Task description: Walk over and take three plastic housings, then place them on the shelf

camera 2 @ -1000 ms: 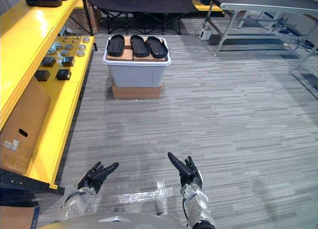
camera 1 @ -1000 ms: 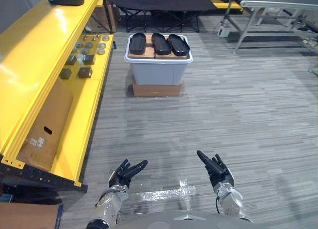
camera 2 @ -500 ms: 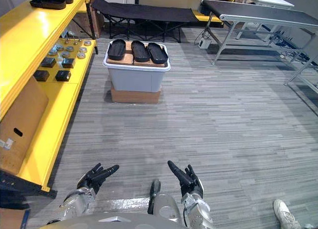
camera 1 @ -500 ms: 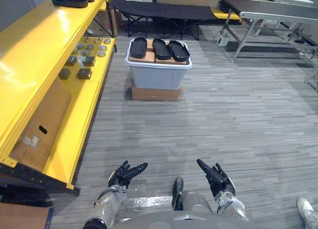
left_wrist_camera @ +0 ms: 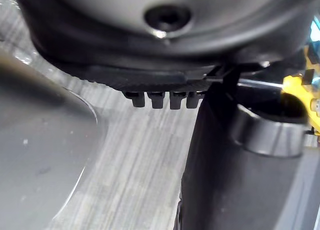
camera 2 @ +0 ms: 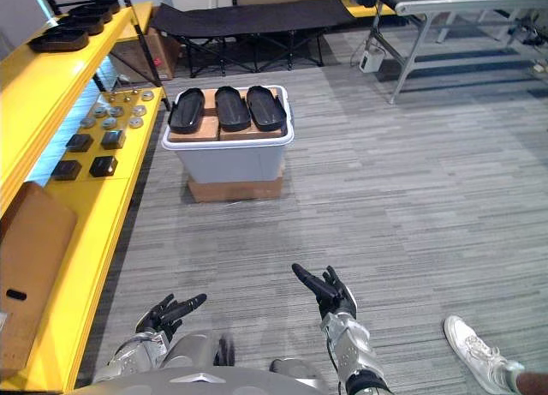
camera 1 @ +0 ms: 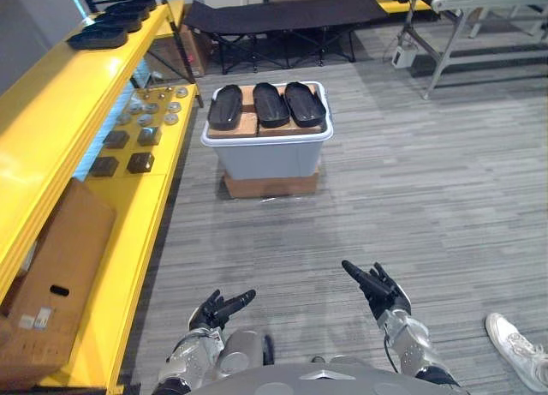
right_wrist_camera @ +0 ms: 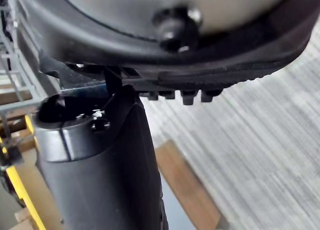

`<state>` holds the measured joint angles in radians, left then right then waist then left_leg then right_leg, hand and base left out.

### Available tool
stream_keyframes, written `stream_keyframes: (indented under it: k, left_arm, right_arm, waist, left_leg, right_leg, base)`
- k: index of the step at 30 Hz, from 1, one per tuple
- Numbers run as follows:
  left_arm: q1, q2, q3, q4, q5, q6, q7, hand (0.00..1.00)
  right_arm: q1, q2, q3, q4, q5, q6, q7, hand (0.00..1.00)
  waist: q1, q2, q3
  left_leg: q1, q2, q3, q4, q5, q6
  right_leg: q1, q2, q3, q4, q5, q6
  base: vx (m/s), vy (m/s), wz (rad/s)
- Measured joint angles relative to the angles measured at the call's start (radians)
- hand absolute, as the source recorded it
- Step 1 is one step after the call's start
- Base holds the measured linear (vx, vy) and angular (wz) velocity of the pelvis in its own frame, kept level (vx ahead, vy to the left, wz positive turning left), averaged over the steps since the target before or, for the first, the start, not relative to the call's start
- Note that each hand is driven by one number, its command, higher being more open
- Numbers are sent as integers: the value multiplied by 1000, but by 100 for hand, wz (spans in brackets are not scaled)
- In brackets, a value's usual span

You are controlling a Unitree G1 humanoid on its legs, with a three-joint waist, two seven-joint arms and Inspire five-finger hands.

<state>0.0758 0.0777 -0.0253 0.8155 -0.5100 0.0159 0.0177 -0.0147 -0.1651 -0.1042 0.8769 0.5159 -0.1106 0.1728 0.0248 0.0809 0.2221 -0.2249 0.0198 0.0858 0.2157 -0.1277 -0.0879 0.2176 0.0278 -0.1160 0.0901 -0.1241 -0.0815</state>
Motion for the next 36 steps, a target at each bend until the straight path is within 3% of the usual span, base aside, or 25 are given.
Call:
stream_keyframes:
  k: [1,2,3,4,6,8,9,10,11,12,13,14,16,18,20,21,22,23,24,28,31,33,34,35,36]
  left_arm:
    - [10,-4,-7,-18,-13,-15,-3,100]
    - [16,-4,-11,-28,-21,-15,-4,100]
    - [15,3,-14,-44,-31,-15,-3,100]
    - [9,13,-15,-77,-32,-17,-3,100]
    - [-12,17,-15,-114,-33,-21,-3,100]
    - [-34,12,-17,-119,-30,-20,2,100]
    - [-41,13,-18,-119,-30,-23,2,100]
    - [-39,22,-23,-119,-30,-32,5,100]
    - [-36,35,-44,-120,-30,-32,20,100]
    - [-35,38,-52,-120,-30,-32,29,100]
    - [-37,40,-62,-122,-30,-32,41,100]
    - [-40,42,-75,-123,-33,-31,47,100]
    - [-53,42,-88,-150,-33,-29,47,100]
    - [-69,47,-90,-156,-33,-35,45,100]
    - [-68,64,-96,-147,-33,-38,45,100]
    - [-66,75,-98,-138,-33,-38,45,100]
    - [-66,86,-101,-138,-34,-39,45,100]
    - [-69,93,-100,-137,-37,-39,45,100]
    - [-68,86,-100,-137,-39,-39,45,100]
    - [-39,36,-114,-137,-106,-39,44,100]
    - [-37,25,-113,-139,-120,-38,43,100]
    - [-40,11,-117,-140,-117,-38,26,100]
    - [-44,5,-121,-141,-117,-38,17,100]
    - [-51,6,-125,-146,-116,-38,10,100]
    - [-54,9,-125,-150,-115,-38,10,100]
  right_arm:
    - [10,-7,15,0,1,-1,-4,100]
    - [16,-12,24,0,1,-1,-5,100]
    - [23,-14,47,1,2,-3,-6,100]
    - [15,-14,72,-9,2,-3,-5,100]
    - [-9,-17,85,-32,3,-4,-3,100]
    - [-33,-28,102,-32,3,-6,1,100]
    - [-37,-27,115,-32,3,-7,1,100]
    - [-40,-17,134,-32,3,-8,1,100]
    - [-38,-6,154,-29,3,-9,0,100]
    - [-38,1,157,-29,3,-9,0,100]
    - [-42,13,157,-30,3,-11,-3,100]
    - [-43,21,157,-32,3,-11,-8,100]
    - [-41,22,163,-46,3,-11,-32,100]
    - [-42,22,163,-61,8,-11,-45,100]
    - [-39,23,163,-62,12,-11,-47,100]
    - [-35,23,162,-62,12,-11,-46,100]
    - [-32,23,161,-62,14,-11,-46,100]
    - [-33,19,144,-62,22,-11,-43,100]
    - [-33,15,131,-62,25,-11,-44,100]
    - [-39,-6,105,-62,51,-10,-30,100]
    - [-20,-8,93,-64,50,-7,-33,100]
    - [-15,-16,55,-92,48,-6,-35,100]
    - [-12,-25,32,-111,47,-7,-35,100]
    - [-8,-31,17,-129,46,-8,-40,100]
    - [-6,-31,17,-134,46,-8,-44,100]
  waist:
    - [0,22,5]
    - [1,34,3]
    - [2,38,-1]
    - [2,5,-1]
    - [12,-39,4]
    - [19,-47,0]
    - [20,-52,1]
    - [23,-74,1]
    - [22,-96,-7]
    - [23,-103,-11]
    - [25,-102,-11]
    - [23,-99,-11]
    - [20,-77,-13]
    - [24,-63,-10]
    - [24,-71,-11]
    - [18,-85,-10]
    - [13,-116,-15]
    - [4,-138,-12]
    - [1,-131,-14]
    - [4,-56,-25]
    - [1,-58,-20]
    - [-5,-52,-23]
    - [-6,-48,-23]
    - [-6,-36,-30]
    - [-6,-41,-32]
  left_leg:
    - [-1,18,0,-84,60,-22]
    - [-1,31,4,-100,72,-28]
    - [6,42,12,-73,187,4]
    - [7,19,33,-60,226,37]
    - [-1,-25,53,-36,222,61]
    - [9,-48,55,-30,206,103]
    - [31,-54,61,-43,200,129]
    - [85,-76,64,-85,192,146]
    - [137,-101,66,-123,185,156]
    - [156,-108,66,-129,177,158]
    - [188,-111,65,-119,162,168]
    - [205,-109,53,-104,158,178]
    - [221,-79,1,-93,136,166]
    - [225,-41,-41,-88,100,132]
    - [236,-19,-68,-73,62,122]
    - [235,-19,-87,-54,42,107]
    - [232,-31,-106,-39,29,93]
    - [222,-43,-137,-7,6,71]
    - [215,-38,-153,5,-3,62]
    - [165,72,-170,171,-98,-14]
    - [112,123,-112,341,-105,-39]
    - [103,127,-45,241,-119,-16]
    - [100,127,-39,154,-76,-2]
    - [112,118,-30,84,7,4]
    - [122,106,-27,60,18,5]
  right_leg:
    - [49,18,9,-8,-30,10]
    - [70,30,13,-6,-49,16]
    - [105,29,24,7,-93,29]
    - [105,2,34,37,-141,34]
    - [79,-43,44,103,-184,23]
    - [18,-64,88,256,-181,32]
    - [-38,-75,93,392,-163,93]
    - [-122,-111,85,588,-110,243]
    - [-193,-164,59,751,-111,257]
    - [-217,-186,39,784,-123,236]
    - [-237,-212,-1,767,-160,192]
    - [-243,-218,-24,701,-185,174]
    - [-258,-194,-49,475,-199,163]
    - [-293,-177,-37,305,-168,205]
    - [-306,-178,0,187,-100,232]
    - [-306,-189,29,130,-54,234]
    - [-306,-205,41,109,-45,232]
    - [-306,-213,39,119,26,217]
    - [-306,-203,36,127,33,208]
    - [-276,-96,-1,132,39,146]
    - [-177,-70,-33,66,43,114]
    - [-139,-84,-45,25,46,111]
    - [-140,-87,-49,21,45,112]
    - [-140,-96,-46,16,37,129]
    - [-143,-105,-45,14,39,133]
  base:
    - [333,173,-19]
    - [406,237,-10]
    - [411,238,-3]
    - [343,190,-1]
    - [344,137,-15]
    - [385,148,-12]
    - [386,154,1]
    - [458,149,1]
    - [379,100,0]
    - [373,67,5]
    - [358,30,14]
    - [338,4,32]
    - [275,-75,58]
    - [215,-137,47]
    - [185,-263,35]
    - [171,-306,47]
    - [238,-430,81]
    - [229,-364,73]
    - [244,-359,63]
    - [259,-251,9]
    - [281,-162,23]
    - [203,-47,10]
    - [179,70,-1]
    - [177,91,-5]
    - [170,108,4]
